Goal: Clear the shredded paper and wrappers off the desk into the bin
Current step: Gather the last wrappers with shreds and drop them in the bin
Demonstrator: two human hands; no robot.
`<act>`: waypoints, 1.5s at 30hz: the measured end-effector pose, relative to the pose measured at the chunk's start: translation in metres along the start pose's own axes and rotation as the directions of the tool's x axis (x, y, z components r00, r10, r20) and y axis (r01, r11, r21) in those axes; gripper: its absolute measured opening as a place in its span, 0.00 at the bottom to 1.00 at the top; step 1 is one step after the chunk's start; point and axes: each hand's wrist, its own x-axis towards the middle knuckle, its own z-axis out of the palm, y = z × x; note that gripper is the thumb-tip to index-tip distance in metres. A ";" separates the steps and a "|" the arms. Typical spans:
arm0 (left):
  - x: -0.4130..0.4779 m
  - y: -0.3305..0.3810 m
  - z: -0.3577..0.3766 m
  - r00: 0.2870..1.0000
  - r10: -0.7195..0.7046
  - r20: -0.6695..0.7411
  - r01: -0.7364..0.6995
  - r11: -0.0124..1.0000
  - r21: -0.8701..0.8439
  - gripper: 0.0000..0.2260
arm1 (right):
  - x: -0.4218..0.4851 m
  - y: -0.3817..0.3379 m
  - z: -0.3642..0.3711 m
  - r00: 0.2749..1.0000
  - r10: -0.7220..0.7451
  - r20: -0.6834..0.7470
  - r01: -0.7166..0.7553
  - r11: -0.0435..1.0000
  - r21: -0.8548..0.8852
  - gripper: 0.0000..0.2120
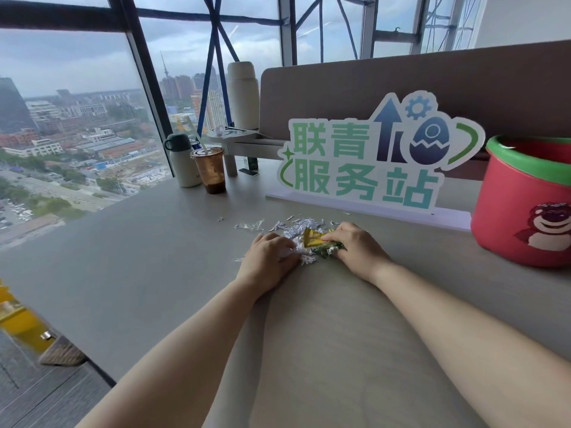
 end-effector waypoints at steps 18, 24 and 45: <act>0.001 0.071 -0.038 0.988 0.149 -0.043 -0.150 0.988 -0.028 0.14 | -0.039 -0.021 -0.074 0.993 0.034 -0.113 -0.039 0.999 -0.038 0.17; 0.013 0.119 -0.047 0.973 0.225 -0.043 -0.228 0.972 -0.060 0.12 | -0.054 -0.017 -0.120 0.983 0.050 -0.177 -0.065 0.995 -0.081 0.14; 0.117 0.326 -0.010 0.875 0.479 -0.061 -0.478 0.841 -0.253 0.10 | -0.085 0.063 -0.306 0.847 0.289 -0.445 -0.340 0.940 -0.036 0.09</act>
